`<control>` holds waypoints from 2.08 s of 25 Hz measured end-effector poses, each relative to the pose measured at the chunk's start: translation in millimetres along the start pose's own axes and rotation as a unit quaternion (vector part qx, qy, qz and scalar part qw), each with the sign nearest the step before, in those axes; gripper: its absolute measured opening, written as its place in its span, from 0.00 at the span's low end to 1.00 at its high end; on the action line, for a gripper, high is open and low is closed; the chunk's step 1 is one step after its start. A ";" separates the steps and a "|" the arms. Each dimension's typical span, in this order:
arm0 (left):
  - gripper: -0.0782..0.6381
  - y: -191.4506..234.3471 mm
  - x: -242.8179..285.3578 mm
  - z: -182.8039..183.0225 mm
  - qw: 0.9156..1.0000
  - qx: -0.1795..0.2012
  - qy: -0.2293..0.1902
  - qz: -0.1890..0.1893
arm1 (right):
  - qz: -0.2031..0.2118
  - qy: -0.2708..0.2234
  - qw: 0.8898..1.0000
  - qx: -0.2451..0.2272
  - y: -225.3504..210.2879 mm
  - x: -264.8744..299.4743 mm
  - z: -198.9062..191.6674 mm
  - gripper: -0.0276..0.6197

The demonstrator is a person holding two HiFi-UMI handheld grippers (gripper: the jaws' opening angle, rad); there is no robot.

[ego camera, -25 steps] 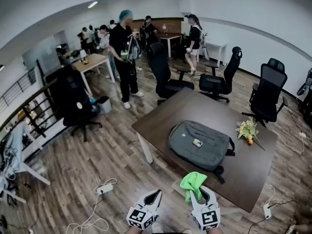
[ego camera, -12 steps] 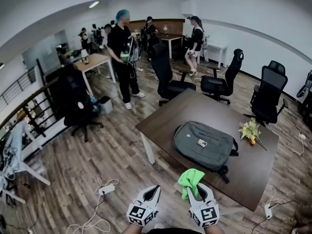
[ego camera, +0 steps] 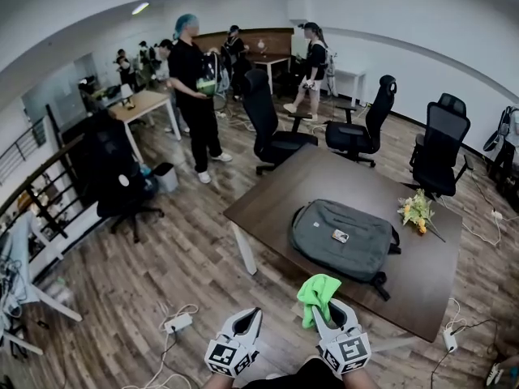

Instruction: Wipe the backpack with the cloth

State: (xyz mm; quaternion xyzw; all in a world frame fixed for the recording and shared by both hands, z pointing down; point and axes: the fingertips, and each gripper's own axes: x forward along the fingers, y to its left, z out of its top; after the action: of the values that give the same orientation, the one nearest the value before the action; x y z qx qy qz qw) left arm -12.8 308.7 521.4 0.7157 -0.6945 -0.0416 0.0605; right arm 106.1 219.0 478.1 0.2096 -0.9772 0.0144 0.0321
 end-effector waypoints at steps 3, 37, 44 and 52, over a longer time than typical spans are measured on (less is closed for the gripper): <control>0.13 10.6 10.9 1.7 1.000 -0.003 -0.003 -0.004 | -0.003 0.008 1.000 -0.007 -5.0 14.1 -3.5 0.20; 0.13 123.3 273.9 45.1 0.996 0.073 0.049 -0.028 | -0.054 0.056 0.996 0.032 -244.0 180.2 -7.1 0.21; 0.13 153.3 311.2 34.8 0.995 0.068 0.065 -0.040 | -0.076 0.079 0.993 0.038 -260.9 205.4 -21.4 0.21; 0.13 175.7 386.5 43.8 0.989 0.053 0.075 -0.117 | -0.136 0.101 0.985 0.036 -286.3 247.8 -35.4 0.21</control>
State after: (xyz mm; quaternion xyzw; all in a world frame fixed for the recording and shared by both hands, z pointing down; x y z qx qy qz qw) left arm -180.6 -83.8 512.9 0.7954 -0.6006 0.0420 0.0695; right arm 0.2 -141.8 534.8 0.3391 -0.9301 0.0662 0.1252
